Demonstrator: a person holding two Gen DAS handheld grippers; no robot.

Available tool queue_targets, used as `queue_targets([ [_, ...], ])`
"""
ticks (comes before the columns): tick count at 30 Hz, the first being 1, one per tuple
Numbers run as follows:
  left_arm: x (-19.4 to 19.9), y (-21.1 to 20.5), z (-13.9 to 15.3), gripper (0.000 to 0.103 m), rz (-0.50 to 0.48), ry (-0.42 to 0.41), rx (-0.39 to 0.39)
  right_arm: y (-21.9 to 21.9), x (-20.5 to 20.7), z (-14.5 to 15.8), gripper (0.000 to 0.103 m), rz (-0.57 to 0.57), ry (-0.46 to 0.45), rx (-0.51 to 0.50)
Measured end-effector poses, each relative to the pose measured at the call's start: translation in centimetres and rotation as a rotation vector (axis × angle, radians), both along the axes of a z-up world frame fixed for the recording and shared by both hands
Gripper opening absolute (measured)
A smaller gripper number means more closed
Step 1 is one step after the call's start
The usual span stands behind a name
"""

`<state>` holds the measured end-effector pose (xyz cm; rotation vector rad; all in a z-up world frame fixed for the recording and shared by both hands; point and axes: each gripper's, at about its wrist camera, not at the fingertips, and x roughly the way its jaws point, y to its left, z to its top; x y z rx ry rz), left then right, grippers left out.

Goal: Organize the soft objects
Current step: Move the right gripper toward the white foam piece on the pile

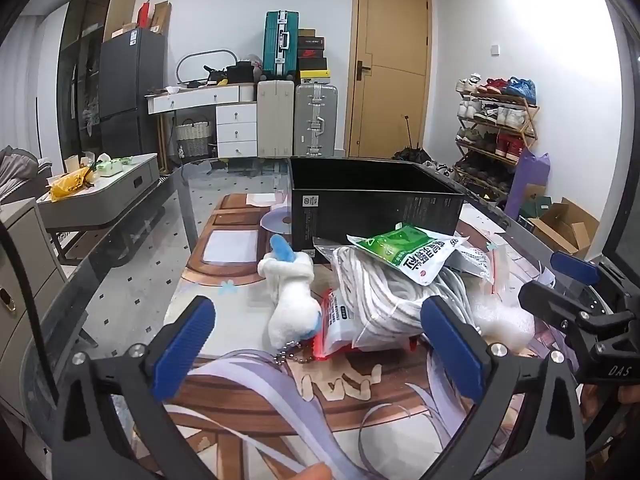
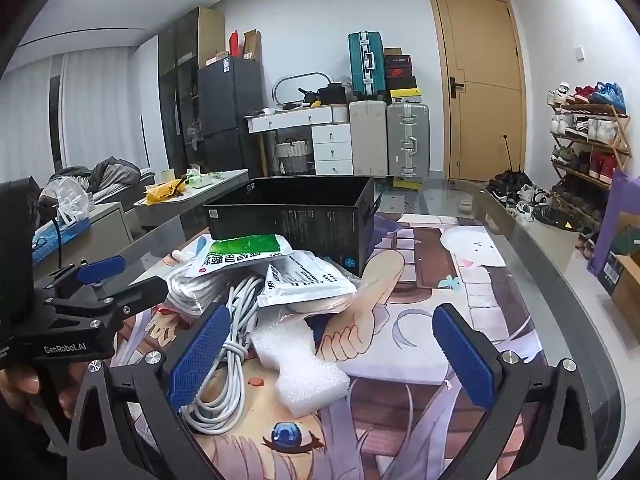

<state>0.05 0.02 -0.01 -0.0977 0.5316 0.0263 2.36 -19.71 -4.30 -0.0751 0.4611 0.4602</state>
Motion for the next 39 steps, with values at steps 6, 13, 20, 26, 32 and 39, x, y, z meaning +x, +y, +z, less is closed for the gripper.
queue_targets([
  [6, -0.1, -0.2, 0.1, 0.103, -0.001, -0.026, 0.016, 0.0, 0.2, 0.0, 0.103, -0.003, 0.009, 0.000],
  [13, -0.2, -0.3, -0.2, 0.103, -0.004, -0.026, 0.018, -0.2, 0.2, -0.2, 0.103, -0.009, 0.017, -0.006],
  [20, 0.2, -0.3, -0.3, 0.103, -0.001, -0.019, 0.017, -0.3, 0.3, -0.2, 0.103, -0.017, 0.028, -0.011],
  [26, -0.1, 0.2, -0.1, 0.103, 0.002, -0.024, 0.006, -0.3, 0.4, -0.3, 0.103, -0.014, 0.028, -0.014],
  [32, -0.1, 0.6, -0.1, 0.103, 0.012, -0.020, -0.010, -0.5, 0.5, -0.4, 0.103, -0.028, 0.036, -0.010],
  [39, 0.2, 0.8, -0.2, 0.103, 0.023, -0.015, -0.018, -0.4, 0.7, -0.4, 0.103, -0.027, 0.052, -0.015],
])
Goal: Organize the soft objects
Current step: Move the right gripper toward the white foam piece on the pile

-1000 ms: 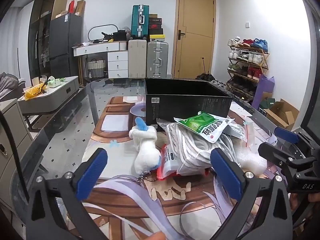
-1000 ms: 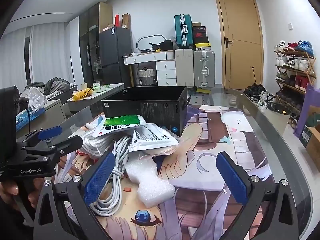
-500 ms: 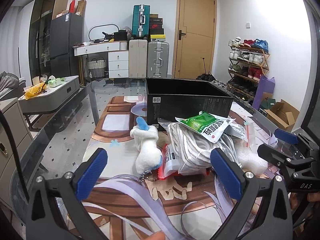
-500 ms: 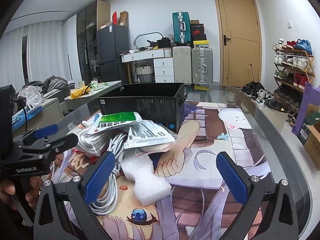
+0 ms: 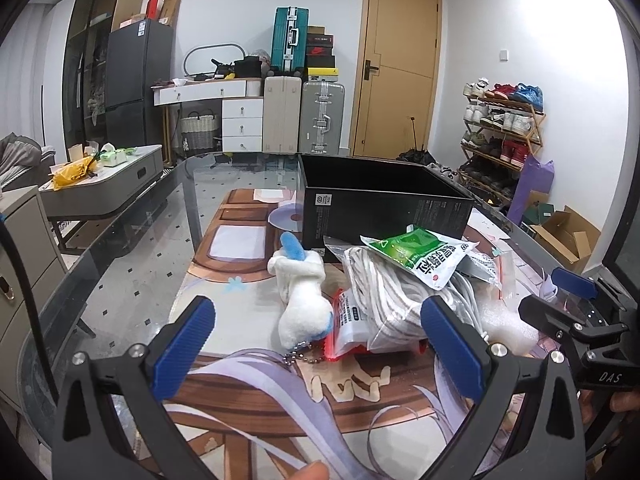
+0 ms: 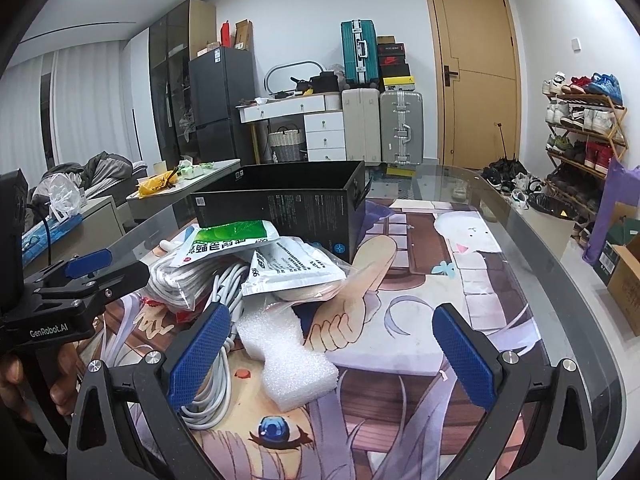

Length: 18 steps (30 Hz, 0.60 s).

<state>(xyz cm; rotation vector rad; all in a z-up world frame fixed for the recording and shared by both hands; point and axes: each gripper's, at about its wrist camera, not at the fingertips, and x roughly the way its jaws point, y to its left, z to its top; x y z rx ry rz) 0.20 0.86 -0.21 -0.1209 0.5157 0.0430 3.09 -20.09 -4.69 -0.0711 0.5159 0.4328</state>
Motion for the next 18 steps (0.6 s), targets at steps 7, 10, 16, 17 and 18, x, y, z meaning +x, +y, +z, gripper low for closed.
queue_targets([
  [7, 0.05, 0.01, -0.04, 0.103, -0.005, 0.000, -0.004, 0.10, 0.14, -0.20, 0.103, -0.002, 0.018, 0.000],
  [10, 0.05, -0.02, -0.01, 0.103, -0.008, 0.002, -0.002, 0.23, 0.19, -0.28, 0.103, 0.005, 0.025, -0.002],
  [16, 0.22, 0.14, -0.05, 0.103, -0.012, 0.013, -0.002, 0.50, 0.38, -0.49, 0.103, 0.014, 0.034, -0.014],
  [17, 0.24, 0.18, -0.07, 0.103, -0.012, 0.016, -0.001, 0.51, 0.45, -0.54, 0.103, 0.014, 0.038, -0.013],
  [18, 0.27, 0.25, -0.09, 0.103, -0.013, 0.017, 0.000, 0.53, 0.41, -0.56, 0.103, 0.014, 0.041, -0.013],
])
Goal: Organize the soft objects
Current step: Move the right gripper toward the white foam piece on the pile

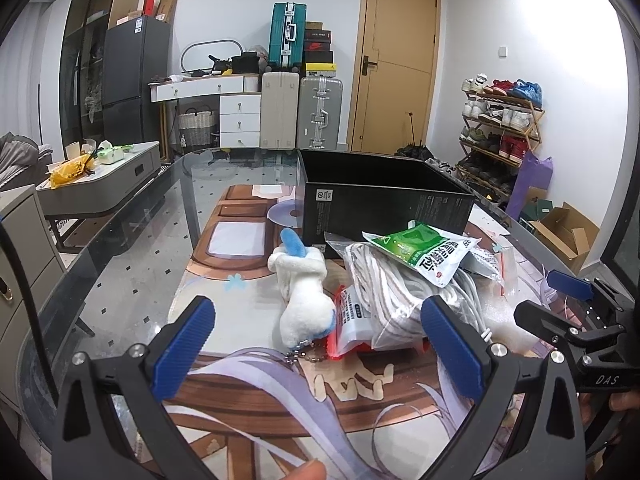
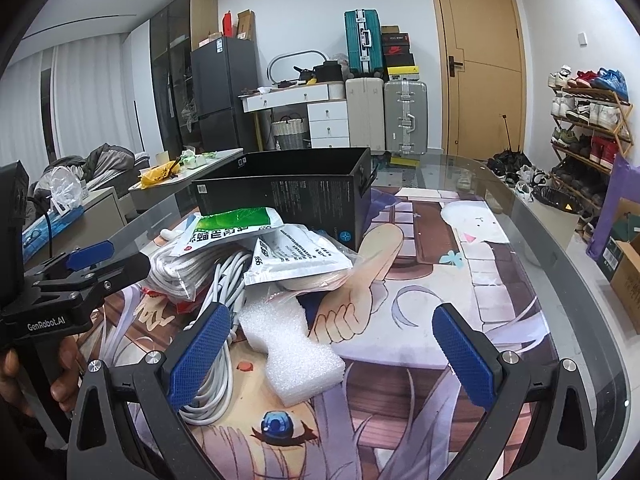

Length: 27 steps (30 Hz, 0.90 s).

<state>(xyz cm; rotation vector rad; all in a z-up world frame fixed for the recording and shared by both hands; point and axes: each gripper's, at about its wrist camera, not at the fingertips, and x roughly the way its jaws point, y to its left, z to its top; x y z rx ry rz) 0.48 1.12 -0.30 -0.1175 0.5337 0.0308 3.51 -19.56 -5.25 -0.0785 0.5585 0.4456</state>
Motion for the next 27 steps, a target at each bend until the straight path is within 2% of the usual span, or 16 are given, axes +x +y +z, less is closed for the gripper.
queue_targets([
  [9, 0.2, 0.4, 0.0, 0.103, -0.020, 0.002, -0.017, 0.5, 0.3, -0.2, 0.103, 0.014, 0.010, -0.020],
  [18, 0.5, 0.5, 0.1, 0.103, -0.039, 0.017, -0.003, 1.5, 0.7, -0.5, 0.103, 0.026, 0.038, -0.061],
  [24, 0.4, 0.7, 0.5, 0.103, -0.037, -0.001, 0.008, 1.4, 1.7, -0.8, 0.103, -0.004, 0.086, -0.088],
  [27, 0.7, 0.9, 0.6, 0.103, -0.046, 0.018, 0.011, 1.5, 2.1, -1.0, 0.103, -0.001, 0.111, -0.094],
])
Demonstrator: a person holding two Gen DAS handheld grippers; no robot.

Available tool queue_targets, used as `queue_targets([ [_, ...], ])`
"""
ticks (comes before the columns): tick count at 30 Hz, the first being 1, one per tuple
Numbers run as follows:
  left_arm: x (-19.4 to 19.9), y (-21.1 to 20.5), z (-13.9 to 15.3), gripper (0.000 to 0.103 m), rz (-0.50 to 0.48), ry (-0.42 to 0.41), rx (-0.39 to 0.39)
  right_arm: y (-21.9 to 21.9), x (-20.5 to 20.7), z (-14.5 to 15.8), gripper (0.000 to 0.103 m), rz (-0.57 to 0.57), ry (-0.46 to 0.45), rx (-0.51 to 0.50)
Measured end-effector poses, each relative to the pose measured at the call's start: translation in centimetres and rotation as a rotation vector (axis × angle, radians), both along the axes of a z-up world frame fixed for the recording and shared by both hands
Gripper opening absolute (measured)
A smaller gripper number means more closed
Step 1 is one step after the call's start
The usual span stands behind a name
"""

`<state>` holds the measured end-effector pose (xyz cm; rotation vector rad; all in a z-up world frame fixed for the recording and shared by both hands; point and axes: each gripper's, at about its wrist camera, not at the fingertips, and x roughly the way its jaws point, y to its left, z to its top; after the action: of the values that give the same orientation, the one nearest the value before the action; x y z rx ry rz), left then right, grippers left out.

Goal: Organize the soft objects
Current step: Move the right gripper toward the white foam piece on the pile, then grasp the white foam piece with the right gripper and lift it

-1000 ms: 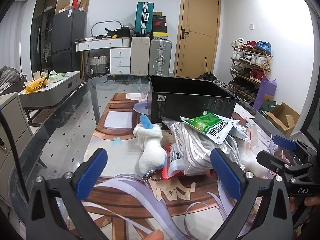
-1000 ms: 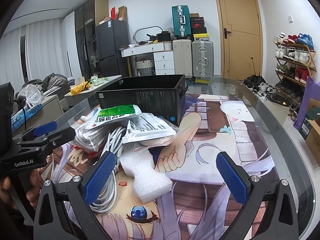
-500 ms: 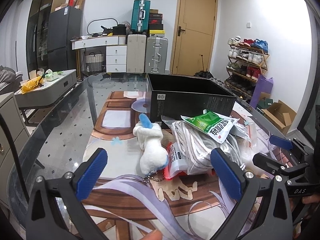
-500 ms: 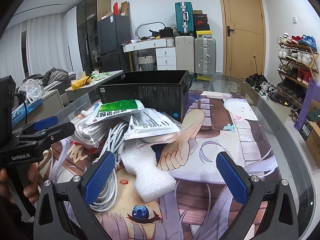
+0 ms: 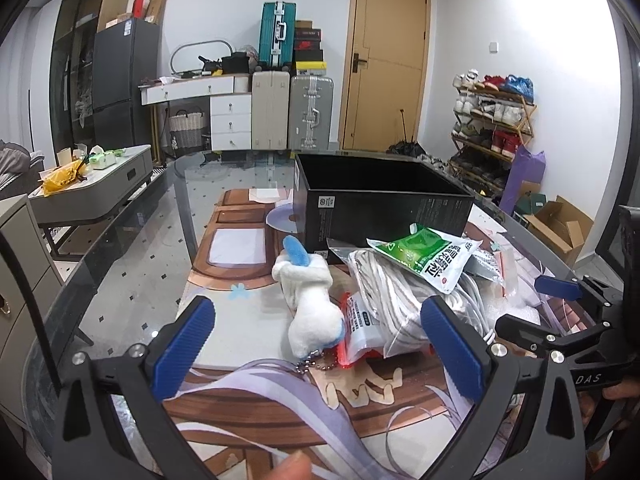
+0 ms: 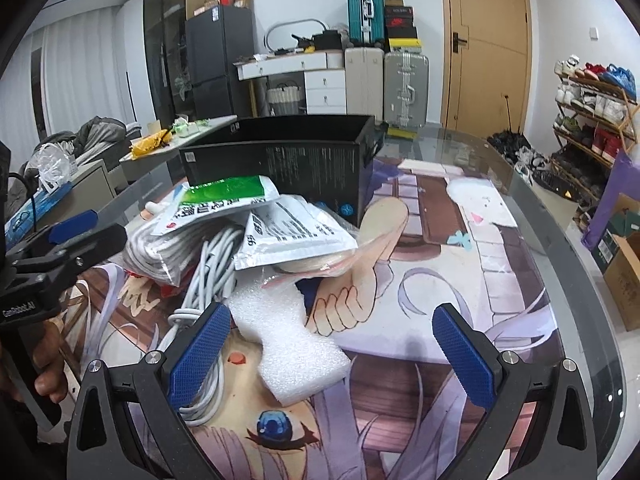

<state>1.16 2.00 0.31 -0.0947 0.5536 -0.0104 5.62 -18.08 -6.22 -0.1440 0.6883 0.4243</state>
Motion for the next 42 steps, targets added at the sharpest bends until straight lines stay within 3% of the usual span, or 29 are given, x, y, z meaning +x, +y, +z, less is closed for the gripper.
queue_targets([
  [9, 0.4, 0.4, -0.2, 0.103, -0.042, 0.050, -0.014, 1.5, 1.0, -0.4, 0.102, 0.024, 0.039, -0.038],
  [12, 0.6, 0.9, -0.2, 0.103, -0.050, 0.064, -0.029, 1.7, 1.0, -0.7, 0.084, 0.048, 0.051, -0.034],
  [27, 0.3, -0.4, -0.1, 0.103, -0.075, 0.067, 0.010, 2.3, -0.7, -0.9, 0.038, 0.167, 0.048, -0.042],
  [33, -0.1, -2.1, 0.0, 0.103, -0.110, 0.067, 0.042, 1.9, -2.1, -0.3, 0.037, 0.185, 0.010, -0.028],
  [42, -0.6, -3.1, 0.3, 0.103, -0.151, 0.062, 0.047, 1.1, -4.3, 2.3, 0.037, 0.186, -0.139, 0.036],
])
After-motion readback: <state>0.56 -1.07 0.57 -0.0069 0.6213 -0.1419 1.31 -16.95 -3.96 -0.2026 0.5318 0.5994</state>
